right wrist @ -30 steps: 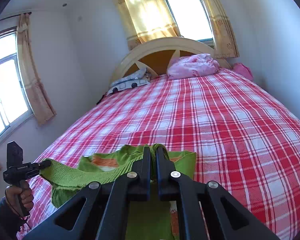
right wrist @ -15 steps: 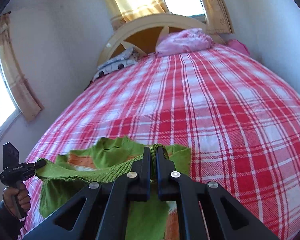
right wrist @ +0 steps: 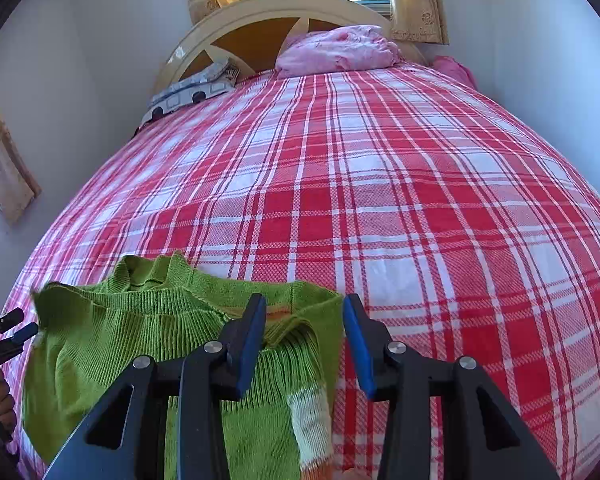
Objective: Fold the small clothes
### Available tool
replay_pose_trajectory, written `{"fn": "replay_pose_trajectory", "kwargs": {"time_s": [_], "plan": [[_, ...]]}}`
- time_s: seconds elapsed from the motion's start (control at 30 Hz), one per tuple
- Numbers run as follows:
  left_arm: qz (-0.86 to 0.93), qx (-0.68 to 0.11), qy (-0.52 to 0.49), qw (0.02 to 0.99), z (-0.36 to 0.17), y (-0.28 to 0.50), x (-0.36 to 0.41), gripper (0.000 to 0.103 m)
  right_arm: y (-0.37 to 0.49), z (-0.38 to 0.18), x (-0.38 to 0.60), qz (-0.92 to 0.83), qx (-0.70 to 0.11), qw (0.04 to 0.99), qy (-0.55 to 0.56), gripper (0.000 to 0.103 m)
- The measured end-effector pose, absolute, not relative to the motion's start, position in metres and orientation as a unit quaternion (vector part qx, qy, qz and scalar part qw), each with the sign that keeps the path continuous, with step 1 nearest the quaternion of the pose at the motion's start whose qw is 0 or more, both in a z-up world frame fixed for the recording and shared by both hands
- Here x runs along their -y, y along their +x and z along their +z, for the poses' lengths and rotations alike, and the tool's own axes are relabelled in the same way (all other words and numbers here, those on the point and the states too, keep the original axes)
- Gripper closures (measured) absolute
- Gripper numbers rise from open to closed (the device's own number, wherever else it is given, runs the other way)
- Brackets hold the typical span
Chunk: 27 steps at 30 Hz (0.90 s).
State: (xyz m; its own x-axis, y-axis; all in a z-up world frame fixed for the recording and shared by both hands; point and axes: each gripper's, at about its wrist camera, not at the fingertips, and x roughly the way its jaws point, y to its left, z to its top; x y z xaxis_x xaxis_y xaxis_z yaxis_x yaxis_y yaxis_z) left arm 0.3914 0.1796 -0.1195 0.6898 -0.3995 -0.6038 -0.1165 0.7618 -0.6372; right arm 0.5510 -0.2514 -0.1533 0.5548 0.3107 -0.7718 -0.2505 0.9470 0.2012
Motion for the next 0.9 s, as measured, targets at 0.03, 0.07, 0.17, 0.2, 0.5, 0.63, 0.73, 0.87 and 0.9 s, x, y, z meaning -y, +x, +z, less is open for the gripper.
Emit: {"fn": "replay_pose_trajectory", "kwargs": {"time_s": [0.03,0.07,0.17,0.2,0.5,0.63,0.73,0.87,0.9], "plan": [[-0.078,-0.388,-0.324,0.859,-0.118,0.391,-0.179,0.035,0.548,-0.152,0.254,0.160,-0.442,0.882,0.037,0.062],[-0.069,-0.392,-0.304,0.865,-0.116,0.390,-0.178,0.035,0.544,-0.149,0.256,0.161,-0.438,0.884,0.039,0.062],[-0.047,-0.390,-0.254,0.884,-0.110,0.390,-0.175,0.035,0.533,-0.142,0.264,0.163,-0.425,0.889,0.043,0.062],[-0.044,-0.386,-0.237,0.890,-0.107,0.391,-0.173,0.035,0.530,-0.141,0.265,0.164,-0.423,0.890,0.042,0.062],[-0.030,-0.403,-0.133,0.905,-0.108,0.418,-0.149,0.035,0.526,-0.153,0.215,0.286,-0.474,0.832,-0.042,0.062],[-0.001,-0.407,-0.136,0.903,-0.119,0.414,-0.155,0.035,0.499,-0.153,0.181,0.340,-0.524,0.780,-0.031,0.062],[0.015,-0.411,-0.152,0.898,-0.132,0.406,-0.166,0.035,0.462,-0.157,0.147,0.398,-0.541,0.740,-0.045,0.062],[0.019,-0.417,-0.186,0.890,-0.147,0.397,-0.171,0.034,0.453,-0.180,0.112,0.369,-0.557,0.736,-0.109,0.061],[0.018,-0.415,-0.190,0.890,-0.149,0.394,-0.170,0.033,0.468,-0.181,0.111,0.359,-0.565,0.738,-0.083,0.062]]}}
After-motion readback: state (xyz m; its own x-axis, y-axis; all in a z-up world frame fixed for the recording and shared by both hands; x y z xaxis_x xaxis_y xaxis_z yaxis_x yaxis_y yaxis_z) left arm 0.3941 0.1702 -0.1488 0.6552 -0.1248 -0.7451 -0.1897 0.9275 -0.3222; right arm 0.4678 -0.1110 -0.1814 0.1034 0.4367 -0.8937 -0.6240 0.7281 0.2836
